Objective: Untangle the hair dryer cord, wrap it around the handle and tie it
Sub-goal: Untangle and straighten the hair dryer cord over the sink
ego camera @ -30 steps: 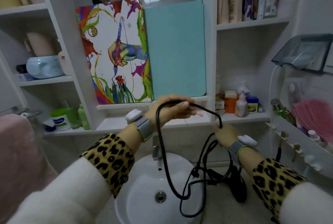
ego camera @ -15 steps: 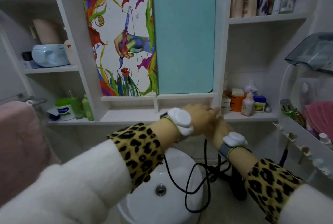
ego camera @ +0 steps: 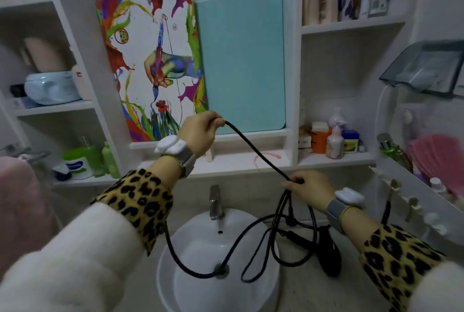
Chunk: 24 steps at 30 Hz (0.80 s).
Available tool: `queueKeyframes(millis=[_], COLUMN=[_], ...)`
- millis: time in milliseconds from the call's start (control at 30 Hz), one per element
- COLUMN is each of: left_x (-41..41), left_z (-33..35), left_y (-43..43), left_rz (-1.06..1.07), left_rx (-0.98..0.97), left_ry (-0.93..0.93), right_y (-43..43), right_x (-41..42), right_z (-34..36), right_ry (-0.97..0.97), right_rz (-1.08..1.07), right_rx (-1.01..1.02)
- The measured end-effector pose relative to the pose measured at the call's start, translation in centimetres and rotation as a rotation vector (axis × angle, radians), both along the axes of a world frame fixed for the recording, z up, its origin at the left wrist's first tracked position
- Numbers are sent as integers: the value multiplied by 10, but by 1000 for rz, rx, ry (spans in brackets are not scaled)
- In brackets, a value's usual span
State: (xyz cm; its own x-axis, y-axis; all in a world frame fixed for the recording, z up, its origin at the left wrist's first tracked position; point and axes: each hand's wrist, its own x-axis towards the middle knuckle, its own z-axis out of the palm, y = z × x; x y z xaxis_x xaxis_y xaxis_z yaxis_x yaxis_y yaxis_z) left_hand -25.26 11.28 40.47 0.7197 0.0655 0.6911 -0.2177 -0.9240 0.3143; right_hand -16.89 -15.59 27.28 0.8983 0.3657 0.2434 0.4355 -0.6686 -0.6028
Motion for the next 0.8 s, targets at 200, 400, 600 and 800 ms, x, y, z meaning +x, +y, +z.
queueKeyframes(millis=[200, 400, 600, 800], left_x=[2, 15, 6, -8], left_z=[-39, -64, -34, -24], left_y=[-30, -84, -59, -54], left_rz=[188, -17, -53, -22], left_rx=[788, 660, 474, 265], left_ry=[152, 729, 439, 328], right_y=[22, 53, 20, 18], right_x=[-8, -22, -21, -26], right_z=[4, 18, 9, 21], right_ry=[-142, -391, -290, -196], right_rz=[-30, 32, -12, 8], right_rx=[5, -203, -94, -7])
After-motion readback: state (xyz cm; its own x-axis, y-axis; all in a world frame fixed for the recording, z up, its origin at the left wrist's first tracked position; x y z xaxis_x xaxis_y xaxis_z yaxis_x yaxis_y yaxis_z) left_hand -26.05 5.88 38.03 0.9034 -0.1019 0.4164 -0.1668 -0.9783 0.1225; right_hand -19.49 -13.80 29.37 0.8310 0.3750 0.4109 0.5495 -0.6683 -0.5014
